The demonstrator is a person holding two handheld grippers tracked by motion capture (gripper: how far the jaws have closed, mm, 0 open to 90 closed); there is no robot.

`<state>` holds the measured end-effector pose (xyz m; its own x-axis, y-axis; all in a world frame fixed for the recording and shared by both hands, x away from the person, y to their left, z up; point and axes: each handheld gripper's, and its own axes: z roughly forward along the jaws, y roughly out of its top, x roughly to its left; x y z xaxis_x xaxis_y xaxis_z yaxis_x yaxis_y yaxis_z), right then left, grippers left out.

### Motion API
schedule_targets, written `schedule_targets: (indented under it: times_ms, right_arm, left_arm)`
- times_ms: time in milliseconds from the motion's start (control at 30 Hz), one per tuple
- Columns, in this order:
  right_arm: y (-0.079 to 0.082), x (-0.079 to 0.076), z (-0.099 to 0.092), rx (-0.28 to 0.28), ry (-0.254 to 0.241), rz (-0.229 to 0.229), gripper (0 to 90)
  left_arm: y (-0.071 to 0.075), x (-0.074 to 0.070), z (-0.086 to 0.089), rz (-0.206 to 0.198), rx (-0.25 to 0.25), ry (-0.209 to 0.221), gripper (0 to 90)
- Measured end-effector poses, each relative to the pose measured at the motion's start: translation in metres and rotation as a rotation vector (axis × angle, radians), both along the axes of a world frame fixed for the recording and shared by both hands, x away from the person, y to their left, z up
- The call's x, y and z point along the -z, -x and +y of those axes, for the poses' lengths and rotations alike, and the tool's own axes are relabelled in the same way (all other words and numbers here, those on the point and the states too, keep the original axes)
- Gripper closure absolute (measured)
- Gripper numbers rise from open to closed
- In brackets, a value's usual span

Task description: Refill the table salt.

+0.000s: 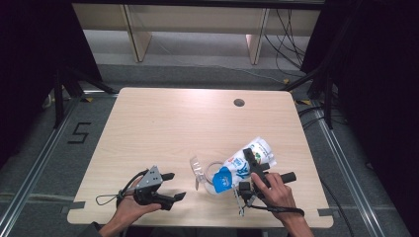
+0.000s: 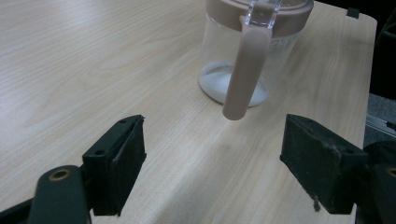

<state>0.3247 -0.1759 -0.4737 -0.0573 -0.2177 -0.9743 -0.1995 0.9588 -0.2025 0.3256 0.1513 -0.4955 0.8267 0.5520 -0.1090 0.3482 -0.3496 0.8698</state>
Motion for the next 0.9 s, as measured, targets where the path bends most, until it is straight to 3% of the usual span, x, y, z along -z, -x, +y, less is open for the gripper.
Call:
schedule_targets:
  times_ms: [33,67,133,167,233,333,400,433,467,900]
  right_arm:
    - [0.0,-0.0001,0.0,-0.001,0.001,0.0,53.4]
    - [0.0,0.0,-0.0001,0.0,0.0,-0.001,53.4]
    - [-0.0001,0.0,-0.0001,0.0,0.002,0.0,53.4]
    - [0.0,0.0001,-0.0001,0.001,0.002,0.0,53.4]
    - [0.0,0.0002,0.0,0.001,0.004,0.0,53.4]
    - [0.0,0.0001,0.0001,0.003,0.008,-0.001,53.4]
    - [0.0,-0.0001,0.0,0.004,0.012,-0.003,53.5]
    - [-0.0001,-0.0003,-0.0001,0.003,0.011,-0.003,53.6]
    - [-0.0003,-0.0017,0.0003,-0.006,0.027,-0.01,53.6]
    - [-0.0005,0.0003,0.0005,-0.008,0.028,-0.017,54.1]
  left_arm:
    - [-0.0011,-0.0003,0.0006,-0.014,0.011,-0.008,21.1]
    - [0.0006,0.0001,-0.0003,0.007,-0.007,0.005,21.1]
    - [-0.0008,-0.0002,0.0,-0.012,0.008,0.001,21.2]
    - [0.0006,0.0002,-0.0007,0.006,-0.006,0.011,21.1]
    - [-0.0008,-0.0001,0.0,-0.012,0.008,0.001,21.1]
    - [0.0006,0.0001,-0.0004,0.008,-0.006,0.005,21.1]
    - [0.0004,0.0001,-0.0003,0.005,-0.005,0.004,21.1]
    - [-0.0011,-0.0003,0.0005,-0.015,0.012,-0.008,21.1]
    - [-0.0002,0.0002,-0.0002,0.001,0.002,0.005,21.1]
    - [-0.0011,0.0001,0.0003,-0.007,0.012,-0.001,21.1]
